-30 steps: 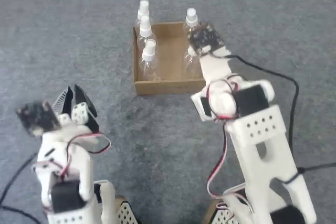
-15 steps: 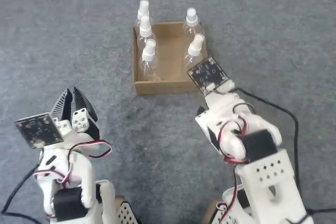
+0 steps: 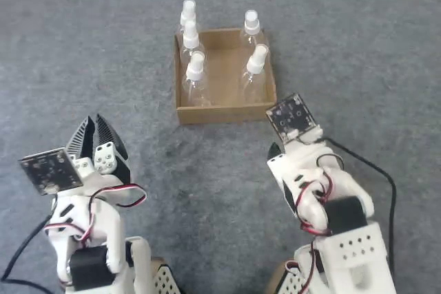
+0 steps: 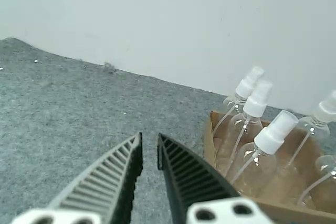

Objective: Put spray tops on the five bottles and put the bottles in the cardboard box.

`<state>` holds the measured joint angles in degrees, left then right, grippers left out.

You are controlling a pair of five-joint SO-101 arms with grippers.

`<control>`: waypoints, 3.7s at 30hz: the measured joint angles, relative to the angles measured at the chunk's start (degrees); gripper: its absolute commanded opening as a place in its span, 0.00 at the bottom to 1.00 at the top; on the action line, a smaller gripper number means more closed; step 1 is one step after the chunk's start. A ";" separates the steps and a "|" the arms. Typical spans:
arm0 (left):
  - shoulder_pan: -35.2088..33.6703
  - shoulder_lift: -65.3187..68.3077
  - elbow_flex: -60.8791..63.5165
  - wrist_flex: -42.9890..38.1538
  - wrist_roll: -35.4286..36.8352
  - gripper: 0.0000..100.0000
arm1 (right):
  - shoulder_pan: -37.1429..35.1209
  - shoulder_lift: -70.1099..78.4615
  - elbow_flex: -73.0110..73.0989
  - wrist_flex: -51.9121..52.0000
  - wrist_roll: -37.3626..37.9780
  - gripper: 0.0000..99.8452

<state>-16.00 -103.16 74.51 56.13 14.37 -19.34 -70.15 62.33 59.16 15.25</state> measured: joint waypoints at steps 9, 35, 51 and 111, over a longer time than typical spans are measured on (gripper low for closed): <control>0.00 0.00 0.00 0.00 0.00 0.05 | 0.18 -13.45 11.25 -3.96 -0.09 0.01; 3.96 0.00 1.41 0.00 -0.09 0.05 | 0.35 -33.32 26.11 -3.78 -0.09 0.01; 3.96 0.00 1.76 0.00 -0.09 0.05 | 0.44 -33.23 32.79 -2.81 0.00 0.01; 10.20 0.00 22.77 4.84 -14.42 0.05 | 0.53 -33.23 32.79 14.59 -13.01 0.01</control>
<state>-5.80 -103.16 97.27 60.97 -0.04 -18.81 -103.38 95.12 73.76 2.24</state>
